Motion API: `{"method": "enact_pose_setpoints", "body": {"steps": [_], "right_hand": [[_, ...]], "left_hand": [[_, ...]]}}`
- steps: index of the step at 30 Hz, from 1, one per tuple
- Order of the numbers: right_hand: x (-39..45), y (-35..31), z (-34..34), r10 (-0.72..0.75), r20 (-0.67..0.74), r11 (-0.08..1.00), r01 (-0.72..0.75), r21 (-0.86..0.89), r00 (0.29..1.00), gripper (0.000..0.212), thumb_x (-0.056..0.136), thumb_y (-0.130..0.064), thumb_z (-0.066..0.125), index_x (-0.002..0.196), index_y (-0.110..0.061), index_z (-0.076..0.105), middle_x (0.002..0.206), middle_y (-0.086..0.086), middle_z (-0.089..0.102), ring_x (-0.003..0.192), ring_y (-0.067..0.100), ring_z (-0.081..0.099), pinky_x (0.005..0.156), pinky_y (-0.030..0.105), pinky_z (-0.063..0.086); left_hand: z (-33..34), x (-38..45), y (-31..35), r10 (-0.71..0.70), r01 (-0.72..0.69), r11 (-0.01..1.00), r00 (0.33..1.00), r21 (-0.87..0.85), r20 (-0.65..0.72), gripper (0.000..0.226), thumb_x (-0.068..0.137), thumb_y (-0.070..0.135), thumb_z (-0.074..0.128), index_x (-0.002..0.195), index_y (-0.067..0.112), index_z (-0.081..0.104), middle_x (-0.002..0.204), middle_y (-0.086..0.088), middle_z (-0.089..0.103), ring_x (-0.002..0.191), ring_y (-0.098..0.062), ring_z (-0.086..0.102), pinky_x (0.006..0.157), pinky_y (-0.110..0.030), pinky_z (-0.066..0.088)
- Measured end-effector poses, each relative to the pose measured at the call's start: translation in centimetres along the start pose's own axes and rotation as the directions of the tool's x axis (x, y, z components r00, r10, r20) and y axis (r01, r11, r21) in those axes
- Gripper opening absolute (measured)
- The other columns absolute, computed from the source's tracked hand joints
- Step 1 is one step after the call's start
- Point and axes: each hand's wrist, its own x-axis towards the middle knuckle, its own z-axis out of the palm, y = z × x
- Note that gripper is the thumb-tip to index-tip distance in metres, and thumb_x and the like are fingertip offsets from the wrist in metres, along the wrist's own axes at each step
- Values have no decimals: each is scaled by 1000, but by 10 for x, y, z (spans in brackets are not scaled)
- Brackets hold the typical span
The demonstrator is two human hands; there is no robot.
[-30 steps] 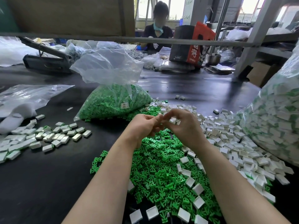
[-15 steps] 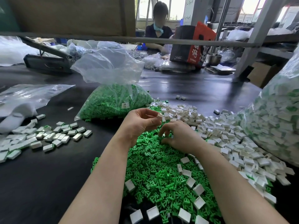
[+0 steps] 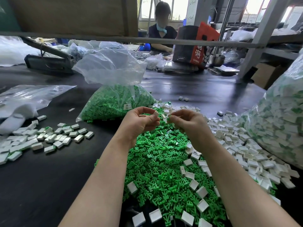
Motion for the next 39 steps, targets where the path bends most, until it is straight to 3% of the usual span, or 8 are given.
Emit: {"method": "enact_pose_setpoints", "body": {"steps": [10, 13, 17, 23, 31, 35, 39], "right_hand": [[4, -2, 0, 94, -33, 956, -82, 281, 995, 8, 82, -3, 70, 87, -9, 68, 71, 3, 68, 61, 11, 52, 52, 18, 41], [5, -2, -1, 114, -42, 929, -92, 358, 993, 18, 72, -15, 73, 88, -9, 68, 71, 1, 69, 59, 8, 54, 52, 17, 43], [6, 0, 0, 106, -83, 931, -70, 357, 991, 22, 67, -21, 75, 85, -10, 70, 73, 1, 69, 59, 7, 54, 52, 16, 44], [8, 5, 4, 57, -126, 961, -20, 274, 990, 6, 80, -10, 75, 83, -13, 71, 67, -7, 67, 57, 2, 54, 52, 14, 43], [5, 6, 5, -52, -123, 979, 74, 189, 991, 6, 82, -6, 73, 87, -6, 70, 67, -10, 69, 57, -3, 58, 56, 10, 45], [3, 4, 2, -100, -47, 995, 101, 24, 994, 6, 86, -10, 72, 89, -7, 68, 71, -5, 70, 59, -1, 60, 57, 11, 45], [3, 7, 0, -36, 75, 966, 54, -253, 997, 17, 96, -22, 60, 85, -10, 62, 66, -1, 66, 58, 11, 54, 56, 22, 43]], "left_hand": [[10, -2, 1, 31, -32, 999, 999, 38, 39, 12, 82, 8, 73, 93, 7, 68, 82, -10, 73, 73, -16, 70, 69, -24, 59], [13, -3, 1, 34, -36, 999, 998, 38, 46, 13, 81, 7, 73, 93, 6, 68, 82, -10, 73, 73, -17, 70, 73, -27, 58], [19, -4, 1, 49, -52, 997, 998, 64, 43, 12, 83, 4, 72, 94, 5, 68, 80, -10, 73, 70, -15, 70, 67, -23, 57], [24, -6, 1, 98, -100, 992, 995, 79, 37, 9, 81, 6, 74, 90, 6, 70, 76, -8, 72, 68, -15, 68, 70, -25, 56], [21, -5, 1, 130, -132, 988, 991, 85, 24, 11, 78, 6, 76, 89, 5, 72, 77, -10, 73, 70, -17, 70, 68, -23, 58], [18, -4, 1, 168, -171, 976, 985, 132, 35, 8, 80, 4, 75, 87, 8, 74, 76, -7, 74, 69, -14, 69, 67, -21, 56], [19, -3, -1, 193, -197, 959, 980, 206, 38, 7, 83, 3, 73, 90, 6, 74, 78, -9, 73, 68, -12, 66, 65, -19, 55]]}}
